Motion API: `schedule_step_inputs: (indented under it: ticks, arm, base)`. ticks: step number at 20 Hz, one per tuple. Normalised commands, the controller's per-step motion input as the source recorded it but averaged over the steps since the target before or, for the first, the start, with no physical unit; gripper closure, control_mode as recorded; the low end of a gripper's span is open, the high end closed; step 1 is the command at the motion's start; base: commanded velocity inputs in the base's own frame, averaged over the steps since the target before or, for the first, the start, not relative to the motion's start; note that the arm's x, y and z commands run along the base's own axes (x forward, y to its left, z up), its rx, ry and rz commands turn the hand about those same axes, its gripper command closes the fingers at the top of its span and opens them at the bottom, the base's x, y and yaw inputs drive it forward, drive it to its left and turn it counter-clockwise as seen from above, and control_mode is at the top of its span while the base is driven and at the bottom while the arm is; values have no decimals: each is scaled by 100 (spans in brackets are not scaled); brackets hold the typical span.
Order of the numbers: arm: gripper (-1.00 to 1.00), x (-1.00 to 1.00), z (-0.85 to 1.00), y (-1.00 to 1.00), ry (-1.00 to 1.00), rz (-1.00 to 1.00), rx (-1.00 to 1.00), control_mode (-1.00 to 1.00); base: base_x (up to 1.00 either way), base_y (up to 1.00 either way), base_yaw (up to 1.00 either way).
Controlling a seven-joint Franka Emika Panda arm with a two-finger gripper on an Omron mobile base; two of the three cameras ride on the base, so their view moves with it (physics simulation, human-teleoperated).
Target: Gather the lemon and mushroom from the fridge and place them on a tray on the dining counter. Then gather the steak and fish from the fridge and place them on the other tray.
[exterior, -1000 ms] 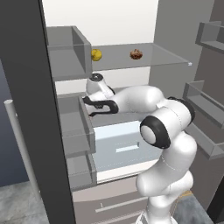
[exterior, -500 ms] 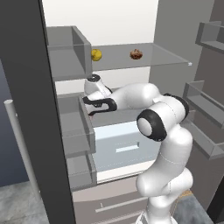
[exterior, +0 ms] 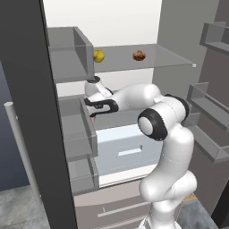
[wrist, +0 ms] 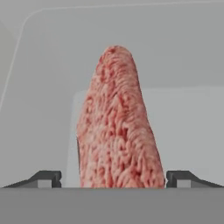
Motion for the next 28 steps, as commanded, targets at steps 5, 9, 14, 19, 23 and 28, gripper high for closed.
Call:
schedule_step_inputs:
  ticks: [5, 9, 14, 19, 23, 28]
  arm:
    - [100, -3, -18, 0, 0, 0, 0, -100]
    - [100, -27, -4, 0, -4, 0, 0, -100]
    - [100, -48, 5, -10, -9, 0, 4, -100]
    - [100, -65, 23, -36, -9, 0, 7, -100]
    - [100, -72, 35, -51, -10, -1, 11, -100]
    - [100, -78, 56, -53, -10, 0, 14, -100]
  base:
    - [0, 0, 0]
    - [0, 0, 0]
    - [0, 0, 0]
    - [0, 0, 0]
    - [0, 0, 0]
    - [0, 0, 0]
